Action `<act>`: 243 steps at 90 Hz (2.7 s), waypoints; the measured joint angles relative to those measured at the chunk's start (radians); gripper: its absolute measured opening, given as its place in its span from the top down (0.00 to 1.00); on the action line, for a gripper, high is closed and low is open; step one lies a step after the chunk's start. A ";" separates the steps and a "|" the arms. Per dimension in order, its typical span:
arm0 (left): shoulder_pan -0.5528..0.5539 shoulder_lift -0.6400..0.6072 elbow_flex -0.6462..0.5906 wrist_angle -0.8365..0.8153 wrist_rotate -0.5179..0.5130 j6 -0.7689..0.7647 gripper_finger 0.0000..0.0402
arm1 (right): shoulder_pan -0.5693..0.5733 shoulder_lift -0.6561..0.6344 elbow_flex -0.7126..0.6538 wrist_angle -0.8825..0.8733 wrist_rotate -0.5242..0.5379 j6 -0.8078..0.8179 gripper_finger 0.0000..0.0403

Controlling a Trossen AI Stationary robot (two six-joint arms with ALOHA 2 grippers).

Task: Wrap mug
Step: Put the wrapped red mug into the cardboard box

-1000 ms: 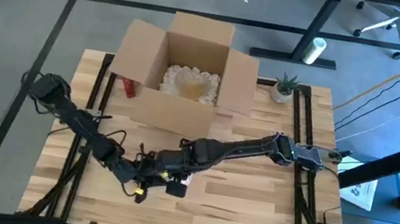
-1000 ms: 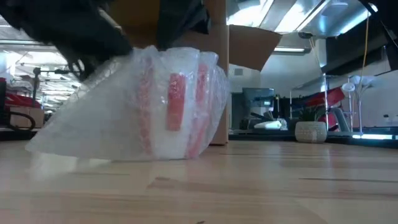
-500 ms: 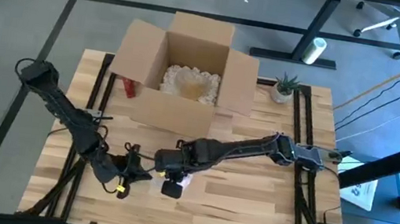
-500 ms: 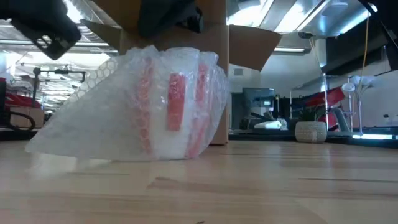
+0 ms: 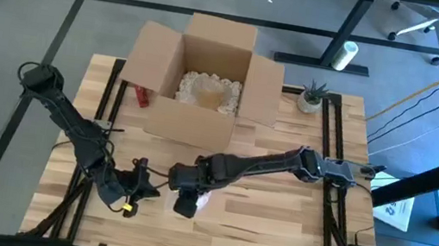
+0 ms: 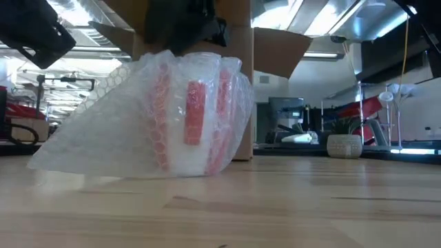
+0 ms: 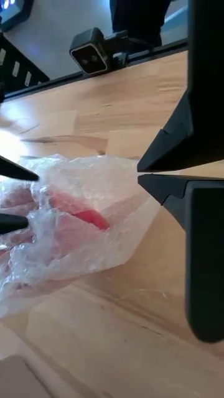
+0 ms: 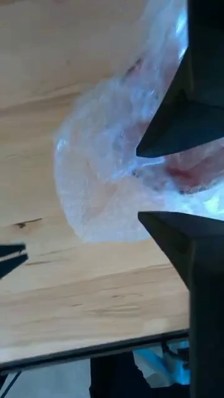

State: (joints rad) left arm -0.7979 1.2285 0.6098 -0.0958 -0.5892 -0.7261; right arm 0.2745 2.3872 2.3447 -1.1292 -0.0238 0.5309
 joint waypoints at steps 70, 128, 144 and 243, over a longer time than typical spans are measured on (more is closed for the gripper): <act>-0.116 0.000 0.000 -0.033 -0.102 -0.101 1.00 | -0.031 0.078 0.012 -0.054 0.027 -0.062 0.98; -0.283 -0.383 -0.125 -0.312 -0.508 -0.111 1.00 | 0.110 -0.061 0.009 -0.105 0.001 0.024 1.00; -0.315 -0.599 -0.305 -0.261 -0.560 -0.119 1.00 | 0.127 -0.062 0.009 -0.151 -0.023 0.047 1.00; 0.638 -1.225 -0.599 0.121 0.465 0.628 1.00 | 0.105 -0.444 0.011 -0.077 0.139 0.046 1.00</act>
State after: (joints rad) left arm -0.1604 0.0036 0.0109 0.0252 -0.1246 -0.0985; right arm 0.3800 1.9432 2.3558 -1.2057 0.1148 0.5771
